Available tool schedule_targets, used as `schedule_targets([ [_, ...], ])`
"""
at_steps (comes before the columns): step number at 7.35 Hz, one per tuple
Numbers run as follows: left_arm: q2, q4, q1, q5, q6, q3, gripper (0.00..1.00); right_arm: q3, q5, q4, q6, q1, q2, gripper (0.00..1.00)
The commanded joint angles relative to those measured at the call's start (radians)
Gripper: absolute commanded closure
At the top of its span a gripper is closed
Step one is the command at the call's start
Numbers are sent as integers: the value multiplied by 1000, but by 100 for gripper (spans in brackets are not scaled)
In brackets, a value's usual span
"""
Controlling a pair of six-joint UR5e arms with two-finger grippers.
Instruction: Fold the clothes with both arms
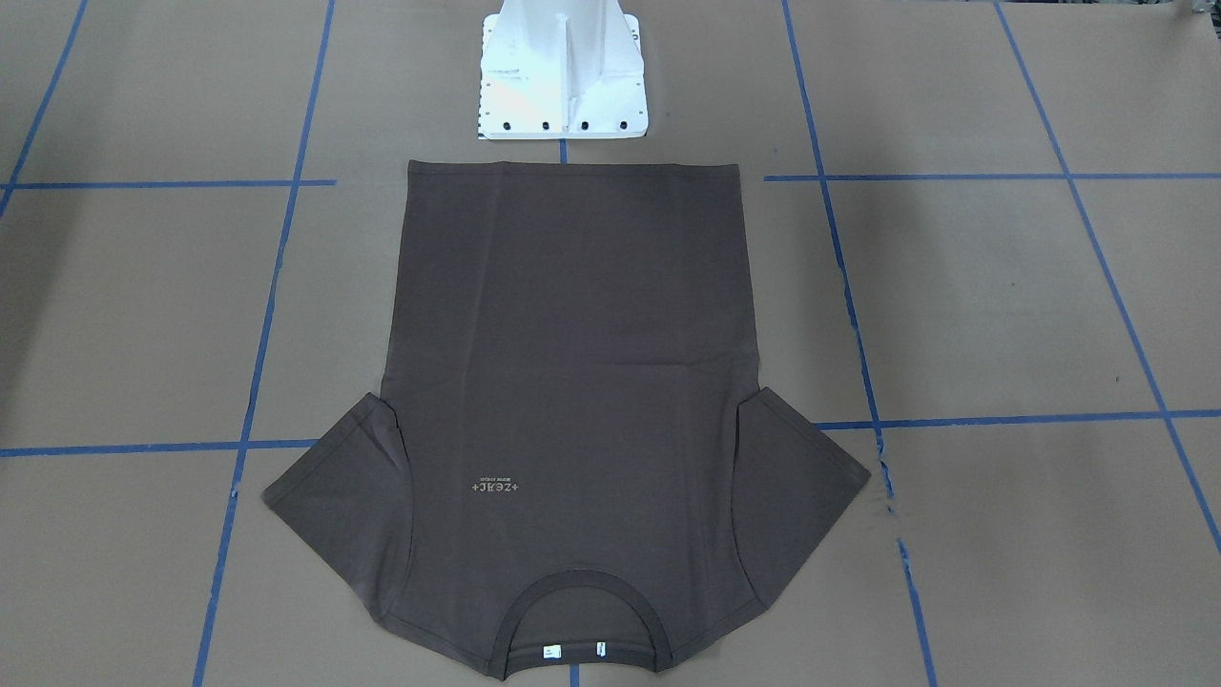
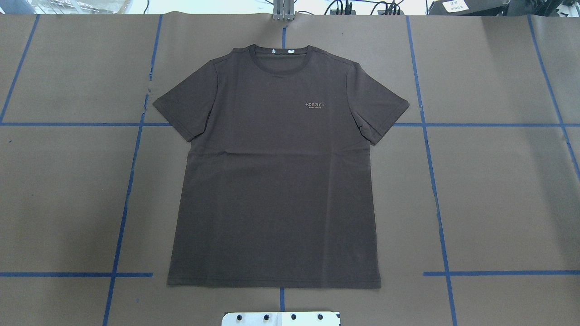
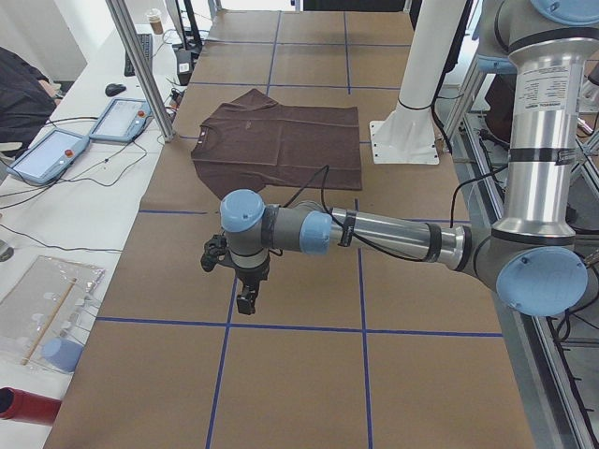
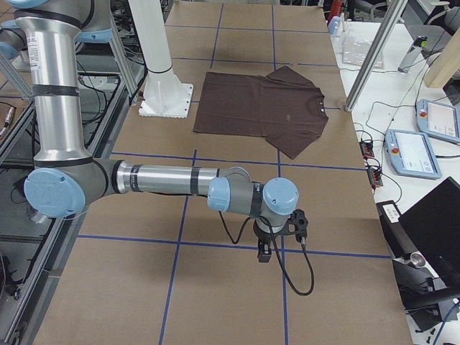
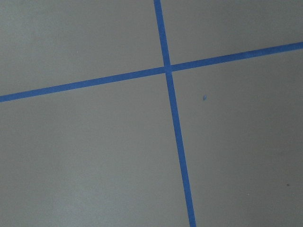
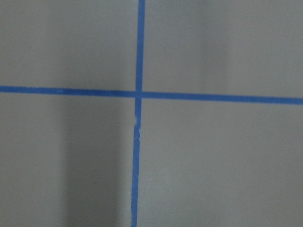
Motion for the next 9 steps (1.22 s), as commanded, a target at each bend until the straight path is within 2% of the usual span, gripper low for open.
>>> schedule_targets([
  [1, -93, -145, 4, -1, -2, 48, 0, -32, 11, 256, 60, -77, 67, 0],
  [2, -84, -278, 5, -1, -10, 60, 0, -76, 14, 318, 115, -143, 106, 0],
  [3, -84, -304, 8, -2, -11, 70, 0, -157, 14, 471, 120, -206, 135, 0],
  [4, -81, -315, 8, -21, -37, 70, 0, -232, 14, 635, 225, -254, 144, 0],
  [6, -114, -395, 16, -30, -44, 116, 0, -273, -25, 656, 692, -412, 311, 0],
  [7, -119, -398, 19, -29, -48, 115, 0, -293, -55, 655, 778, -493, 386, 0],
  [9, -145, -395, 36, -27, -51, 136, 0, -380, -200, 653, 902, -608, 511, 0],
])
